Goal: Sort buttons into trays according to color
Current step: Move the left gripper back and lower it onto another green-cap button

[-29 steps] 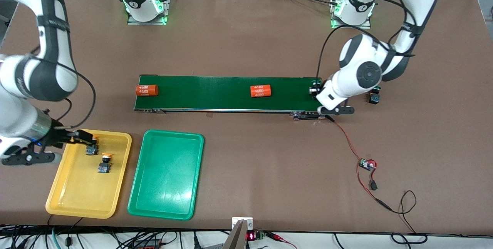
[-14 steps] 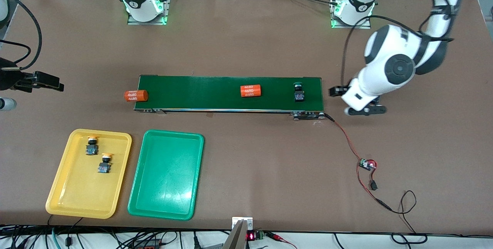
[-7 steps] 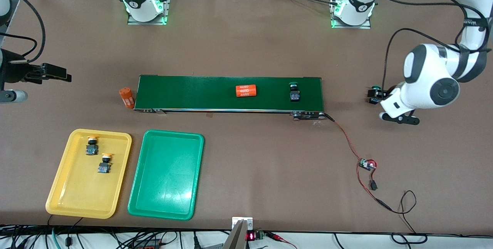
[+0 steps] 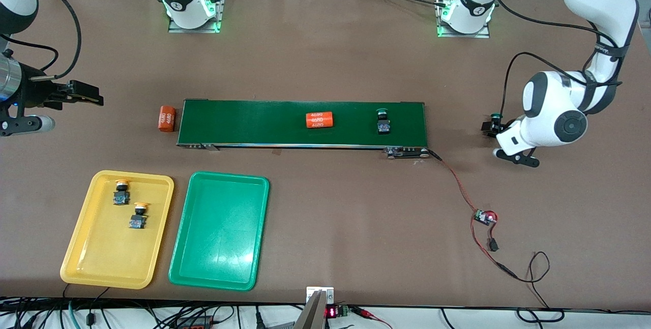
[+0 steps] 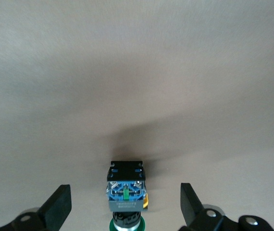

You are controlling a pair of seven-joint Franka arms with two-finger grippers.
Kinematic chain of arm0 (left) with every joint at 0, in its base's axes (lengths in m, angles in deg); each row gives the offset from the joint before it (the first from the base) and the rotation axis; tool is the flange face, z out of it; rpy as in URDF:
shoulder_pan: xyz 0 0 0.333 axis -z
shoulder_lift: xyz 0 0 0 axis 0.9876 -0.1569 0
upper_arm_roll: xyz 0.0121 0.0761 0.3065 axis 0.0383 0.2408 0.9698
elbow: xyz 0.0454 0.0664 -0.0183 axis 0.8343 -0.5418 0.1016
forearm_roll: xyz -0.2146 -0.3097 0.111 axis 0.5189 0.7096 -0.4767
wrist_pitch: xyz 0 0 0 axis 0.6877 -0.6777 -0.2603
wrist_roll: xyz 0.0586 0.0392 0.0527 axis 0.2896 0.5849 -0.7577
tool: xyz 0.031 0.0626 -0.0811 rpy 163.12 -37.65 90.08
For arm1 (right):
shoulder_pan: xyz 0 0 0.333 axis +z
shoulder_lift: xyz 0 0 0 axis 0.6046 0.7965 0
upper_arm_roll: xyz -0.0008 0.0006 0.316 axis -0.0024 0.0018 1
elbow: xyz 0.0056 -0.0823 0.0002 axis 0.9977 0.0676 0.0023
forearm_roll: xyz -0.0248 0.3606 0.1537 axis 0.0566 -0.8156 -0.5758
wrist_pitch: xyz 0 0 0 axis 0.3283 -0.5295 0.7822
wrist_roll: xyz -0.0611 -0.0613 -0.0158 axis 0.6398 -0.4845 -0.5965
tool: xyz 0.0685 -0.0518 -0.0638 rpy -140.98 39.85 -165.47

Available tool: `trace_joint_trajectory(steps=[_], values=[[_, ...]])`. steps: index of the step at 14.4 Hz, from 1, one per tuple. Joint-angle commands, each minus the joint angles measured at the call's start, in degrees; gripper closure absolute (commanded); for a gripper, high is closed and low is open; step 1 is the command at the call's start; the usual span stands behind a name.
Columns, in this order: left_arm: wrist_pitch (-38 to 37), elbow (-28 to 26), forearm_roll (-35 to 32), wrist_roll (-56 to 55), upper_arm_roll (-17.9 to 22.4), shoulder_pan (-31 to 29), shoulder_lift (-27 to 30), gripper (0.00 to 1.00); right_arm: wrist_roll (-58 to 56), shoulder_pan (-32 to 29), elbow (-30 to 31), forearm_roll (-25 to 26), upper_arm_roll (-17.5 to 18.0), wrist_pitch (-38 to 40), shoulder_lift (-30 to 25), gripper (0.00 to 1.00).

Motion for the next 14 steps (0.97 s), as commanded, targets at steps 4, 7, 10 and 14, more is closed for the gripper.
trace_joint_trajectory(steps=[4, 7, 10, 14], values=[[5.46, -4.41, -1.15, 2.07, 1.95, 0.35, -1.46, 0.12, 1.95, 0.20, 1.36, 0.88, 0.19, 1.30, -1.56, 0.00], [5.29, -4.59, -1.15, 1.98, 1.86, 0.35, -1.37, 0.59, 2.13, 0.29, 1.36, 0.80, 0.28, 0.68, -1.47, 0.00], [2.58, -3.36, -0.54, 0.84, 1.86, 0.27, -0.24, 0.72, 2.04, 0.20, 1.36, 0.80, 0.19, 0.68, -1.47, 0.00], [-11.02, 5.58, -0.10, -2.05, -0.15, 1.14, 2.23, 0.72, 2.04, 0.12, 1.35, 0.80, 0.19, 0.51, -1.39, 0.00]])
